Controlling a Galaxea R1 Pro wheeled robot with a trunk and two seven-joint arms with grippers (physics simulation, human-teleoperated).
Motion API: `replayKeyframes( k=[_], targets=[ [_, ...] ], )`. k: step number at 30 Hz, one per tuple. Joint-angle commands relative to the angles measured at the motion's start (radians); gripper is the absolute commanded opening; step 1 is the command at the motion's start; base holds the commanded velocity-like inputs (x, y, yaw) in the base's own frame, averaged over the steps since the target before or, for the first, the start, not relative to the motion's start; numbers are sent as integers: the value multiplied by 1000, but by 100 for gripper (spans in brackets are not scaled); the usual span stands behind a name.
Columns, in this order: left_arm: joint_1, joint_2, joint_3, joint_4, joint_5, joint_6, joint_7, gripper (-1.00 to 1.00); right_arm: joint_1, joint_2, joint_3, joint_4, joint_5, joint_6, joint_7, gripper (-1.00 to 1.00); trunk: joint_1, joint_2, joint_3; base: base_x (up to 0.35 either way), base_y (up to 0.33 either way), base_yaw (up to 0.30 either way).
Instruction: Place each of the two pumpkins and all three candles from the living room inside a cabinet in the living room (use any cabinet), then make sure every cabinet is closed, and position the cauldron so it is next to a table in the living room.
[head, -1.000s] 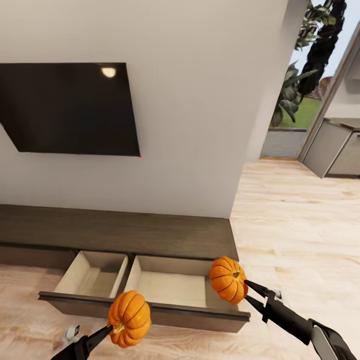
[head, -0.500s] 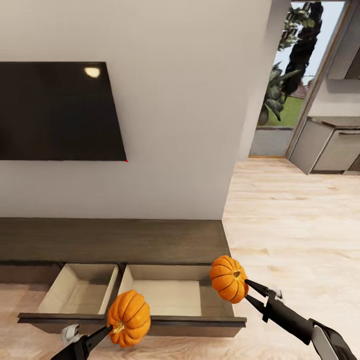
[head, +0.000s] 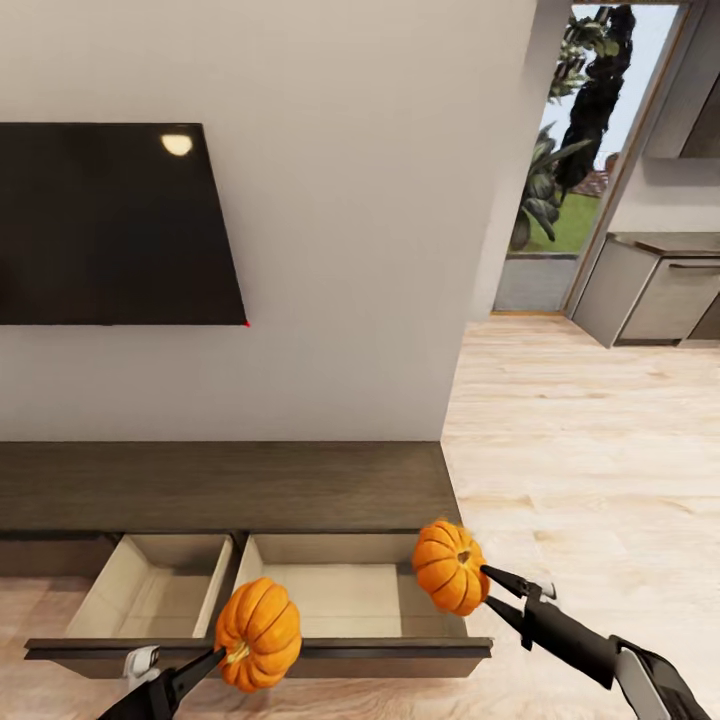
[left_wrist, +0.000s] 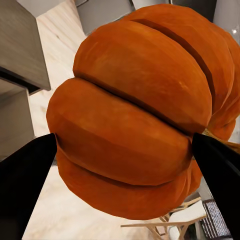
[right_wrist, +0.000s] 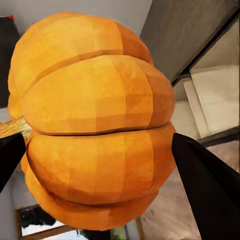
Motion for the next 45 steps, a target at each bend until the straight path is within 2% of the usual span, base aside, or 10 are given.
replayKeyframes(
  k=[1, 6, 10, 13, 17, 24, 28, 38, 43, 45],
  targets=[
    [-1, 1, -6, -1, 10, 18, -1, -100, -1, 1, 1, -1, -3, 8, -20, -100, 0, -1, -1, 0, 0, 0],
    [-1, 3, -5, -55, 9, 106, 16, -100, -10, 16, 64, -8, -2, 8, -132, -100, 0, -1, -1, 0, 0, 0],
    [-2, 10, -4, -202, 9, 185, 111, -100, -33, 22, 111, -25, -2, 8, -193, -100, 0, -1, -1, 0, 0, 0],
    [-2, 13, -4, -298, 8, 232, 159, -100, -47, 36, 121, -41, -3, 9, -250, -100, 0, -1, -1, 0, 0, 0],
    [-2, 14, -4, -395, 8, 279, 282, -100, -81, 51, 128, -66, -3, 9, -357, -100, 0, -1, -1, 0, 0, 0],
    [-8, 13, -7, -421, 1, 293, 412, -100, -113, 56, 191, -92, -2, 8, -480, -100, 0, -1, -1, 0, 0, 0],
    [-10, 10, -9, -417, -3, 292, 497, -100, -124, 86, 216, -97, -2, 7, -582, -100, 0, -1, -1, 0, 0, 0],
    [-12, 5, -12, -420, -8, 290, 658, -100, -128, 143, 258, -95, -1, -83, -724, -100, 0, -1, -1, 0, 0, 0],
    [-19, 3, -13, -425, -9, 293, 727, -100, -129, 192, 285, -95, 0, -142, -763, -100, 0, -1, -1, 0, 0, 0],
    [-21, 2, -16, -426, -10, 290, 767, -100, -136, 213, 303, -95, 0, -164, -818, -100, 0, -1, -1, 0, 0, 0]
  ],
)
